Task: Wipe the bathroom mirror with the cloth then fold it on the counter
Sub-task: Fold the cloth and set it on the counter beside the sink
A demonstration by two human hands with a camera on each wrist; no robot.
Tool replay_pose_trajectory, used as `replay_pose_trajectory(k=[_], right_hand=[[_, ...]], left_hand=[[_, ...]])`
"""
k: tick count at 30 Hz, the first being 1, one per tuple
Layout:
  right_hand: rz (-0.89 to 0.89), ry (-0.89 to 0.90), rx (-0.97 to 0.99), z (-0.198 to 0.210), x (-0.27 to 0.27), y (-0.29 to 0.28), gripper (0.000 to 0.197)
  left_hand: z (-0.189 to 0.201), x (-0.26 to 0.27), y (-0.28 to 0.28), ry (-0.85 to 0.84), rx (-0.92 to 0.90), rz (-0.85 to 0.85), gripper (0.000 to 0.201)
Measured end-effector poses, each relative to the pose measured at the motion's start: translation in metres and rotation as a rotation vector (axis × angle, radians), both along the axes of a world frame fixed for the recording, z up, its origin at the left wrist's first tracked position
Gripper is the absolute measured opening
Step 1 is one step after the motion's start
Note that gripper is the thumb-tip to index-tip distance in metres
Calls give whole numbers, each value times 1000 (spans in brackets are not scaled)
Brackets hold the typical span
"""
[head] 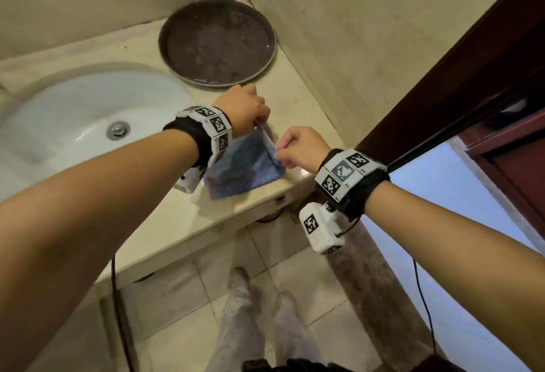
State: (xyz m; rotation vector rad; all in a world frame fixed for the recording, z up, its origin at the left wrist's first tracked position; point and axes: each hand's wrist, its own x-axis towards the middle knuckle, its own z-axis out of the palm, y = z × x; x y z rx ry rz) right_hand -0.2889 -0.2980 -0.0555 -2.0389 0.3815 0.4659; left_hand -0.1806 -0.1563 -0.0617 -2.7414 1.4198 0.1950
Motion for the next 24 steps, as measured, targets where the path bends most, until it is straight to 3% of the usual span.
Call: replay_pose_trajectory(k=[2,6,11,15,17,20,21,24], right_hand=[[86,-4,40,0,3,24,30],[182,21,52,-12,3,69,31],[268,46,60,-31,0,100,32],[369,101,70,-35,-3,104,28],[304,97,54,-36,-1,101,25],[69,-62,-153,-33,15,85,7],[1,-66,-207,-31,21,77,8],[-3,42,-281,-30,33,63,37]], left_hand=[[1,-5,28,-58,-68,-1,4],[-4,-18,74,-125,-64,-13,21],[-22,-32,106,-58,21,71,28],[-33,-41,119,-105,-31,50,8],[-38,-40,124,-109,-71,45,23],[-34,-47,128,-126,-62,94,11],[-34,-50,130,-117,-49,107,15],[-33,-59,134,-53,-51,171,20]])
